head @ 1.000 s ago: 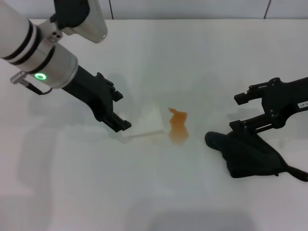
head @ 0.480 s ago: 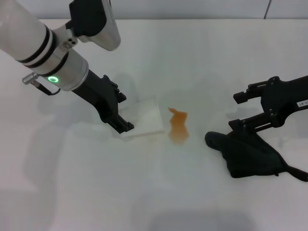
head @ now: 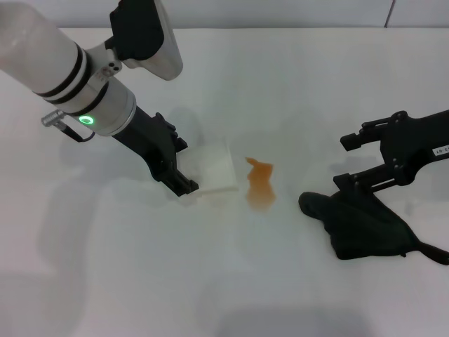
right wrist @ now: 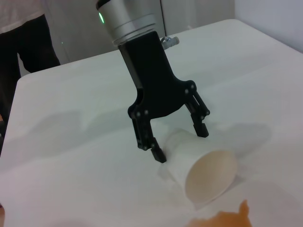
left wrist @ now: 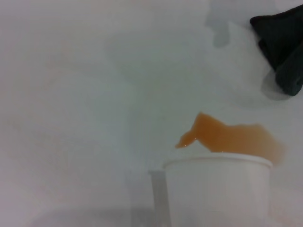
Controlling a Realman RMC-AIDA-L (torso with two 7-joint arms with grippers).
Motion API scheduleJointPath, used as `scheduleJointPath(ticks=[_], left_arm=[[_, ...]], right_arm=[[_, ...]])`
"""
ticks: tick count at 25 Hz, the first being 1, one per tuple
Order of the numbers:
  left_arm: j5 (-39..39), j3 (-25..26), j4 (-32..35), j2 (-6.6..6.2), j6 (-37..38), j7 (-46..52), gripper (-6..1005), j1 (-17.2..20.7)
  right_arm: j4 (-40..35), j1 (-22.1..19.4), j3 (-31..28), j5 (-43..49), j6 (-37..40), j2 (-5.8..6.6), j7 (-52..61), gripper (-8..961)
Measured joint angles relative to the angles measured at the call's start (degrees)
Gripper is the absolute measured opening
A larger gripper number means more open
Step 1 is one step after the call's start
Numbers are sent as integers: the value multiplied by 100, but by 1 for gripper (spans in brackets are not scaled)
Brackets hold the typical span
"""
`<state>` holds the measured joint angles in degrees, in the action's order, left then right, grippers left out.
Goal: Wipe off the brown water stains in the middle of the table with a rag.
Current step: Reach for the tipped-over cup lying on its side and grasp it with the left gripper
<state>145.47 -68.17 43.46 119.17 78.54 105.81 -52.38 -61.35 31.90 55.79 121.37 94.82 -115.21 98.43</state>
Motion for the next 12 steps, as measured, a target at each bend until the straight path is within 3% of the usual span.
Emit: scheduleJointPath(ticks=[9, 12], left_arm=[[-91, -63, -293, 8, -399, -129, 880, -25], [-212, -291, -429, 9, -633, -152, 880, -26]], right_arm=[[-5, 0, 66, -3, 0, 0, 1, 792], [-16, 5, 67, -6, 0, 0, 4, 792]])
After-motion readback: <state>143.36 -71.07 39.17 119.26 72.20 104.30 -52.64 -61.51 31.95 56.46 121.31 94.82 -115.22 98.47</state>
